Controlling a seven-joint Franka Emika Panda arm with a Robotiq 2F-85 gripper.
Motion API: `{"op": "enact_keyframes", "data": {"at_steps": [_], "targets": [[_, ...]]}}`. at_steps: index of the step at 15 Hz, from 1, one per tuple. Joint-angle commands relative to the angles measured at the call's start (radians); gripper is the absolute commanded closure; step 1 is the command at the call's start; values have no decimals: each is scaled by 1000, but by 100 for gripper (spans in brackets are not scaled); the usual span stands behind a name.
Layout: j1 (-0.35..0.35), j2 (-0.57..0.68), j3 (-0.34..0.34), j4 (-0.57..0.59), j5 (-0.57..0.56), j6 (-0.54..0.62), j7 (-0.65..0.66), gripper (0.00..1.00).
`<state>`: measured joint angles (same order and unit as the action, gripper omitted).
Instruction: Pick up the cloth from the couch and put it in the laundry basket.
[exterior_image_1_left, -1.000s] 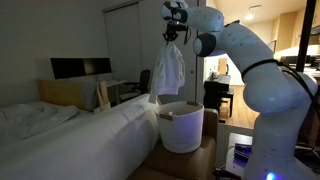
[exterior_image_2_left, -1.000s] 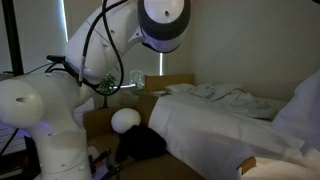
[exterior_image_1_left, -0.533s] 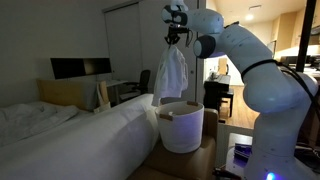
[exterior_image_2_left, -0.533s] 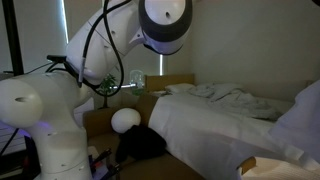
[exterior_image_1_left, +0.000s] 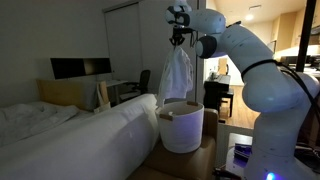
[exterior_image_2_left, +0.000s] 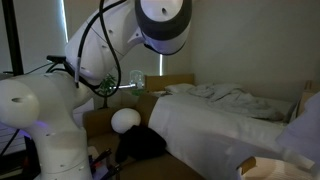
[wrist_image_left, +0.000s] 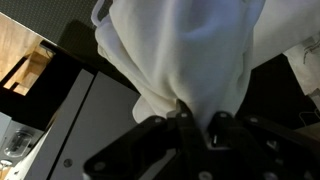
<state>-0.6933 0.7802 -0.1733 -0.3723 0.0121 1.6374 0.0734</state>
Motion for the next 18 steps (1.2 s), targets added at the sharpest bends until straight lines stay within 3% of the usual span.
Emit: {"op": "enact_keyframes", "data": {"at_steps": [1,16,17,18], "targets": [[-29,-10,16,-7,-1,-33,-26,89],[-40,19,56,8,6,-84,-141,90],[-36,32,47,4,-2,-80,-102,84],[-36,32,49,3,-2,-80,-107,84]]}}
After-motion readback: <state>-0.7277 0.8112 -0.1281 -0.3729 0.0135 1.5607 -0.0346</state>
